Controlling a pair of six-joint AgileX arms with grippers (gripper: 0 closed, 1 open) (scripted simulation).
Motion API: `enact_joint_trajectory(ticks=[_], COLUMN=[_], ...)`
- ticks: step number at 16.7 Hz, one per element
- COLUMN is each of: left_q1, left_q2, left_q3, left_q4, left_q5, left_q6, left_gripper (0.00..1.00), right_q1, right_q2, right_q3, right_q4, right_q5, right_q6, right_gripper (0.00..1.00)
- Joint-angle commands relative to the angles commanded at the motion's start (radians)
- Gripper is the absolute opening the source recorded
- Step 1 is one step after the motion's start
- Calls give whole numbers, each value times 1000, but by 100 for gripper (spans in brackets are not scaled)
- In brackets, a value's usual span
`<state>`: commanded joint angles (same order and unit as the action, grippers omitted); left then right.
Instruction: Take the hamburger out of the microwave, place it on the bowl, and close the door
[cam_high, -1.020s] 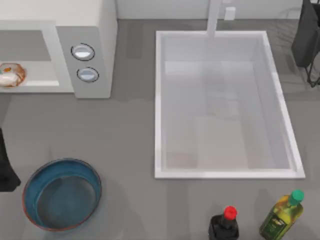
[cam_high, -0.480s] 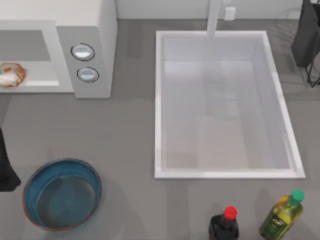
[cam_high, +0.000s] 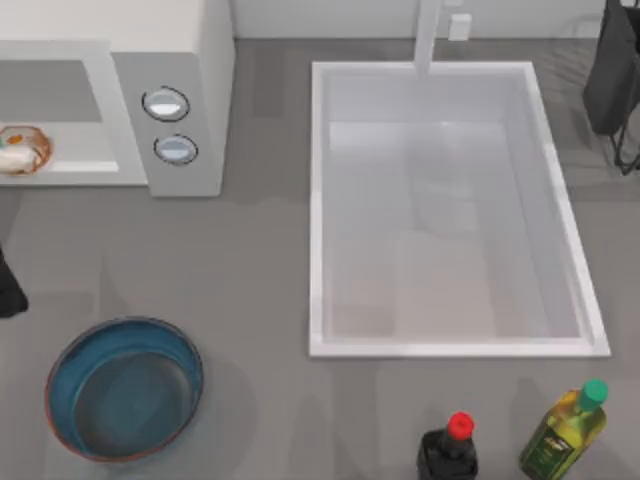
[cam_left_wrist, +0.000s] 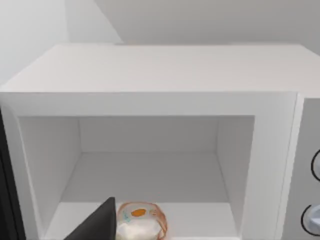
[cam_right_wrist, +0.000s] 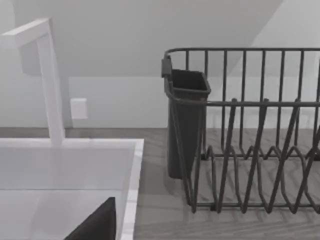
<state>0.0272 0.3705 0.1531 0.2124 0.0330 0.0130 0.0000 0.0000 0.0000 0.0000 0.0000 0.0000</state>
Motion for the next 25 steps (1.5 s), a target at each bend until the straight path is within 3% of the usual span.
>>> enact_joint_trajectory(ticks=[16,20,25], left_q1=[107,123,129], left_q2=[1731,1991,2081], left_q3=[600,691,725], left_q4=[832,958,1005], left_q5=[129,149,156], left_q6=[51,59,62], left_gripper=[100,100,100], right_q1=[0,0,0], right_q2=[0,0,0], right_q3=[0,0,0], right_q4=[0,0,0], right_q5=[0,0,0], right_q6=[0,0,0], right_gripper=[100,100,100])
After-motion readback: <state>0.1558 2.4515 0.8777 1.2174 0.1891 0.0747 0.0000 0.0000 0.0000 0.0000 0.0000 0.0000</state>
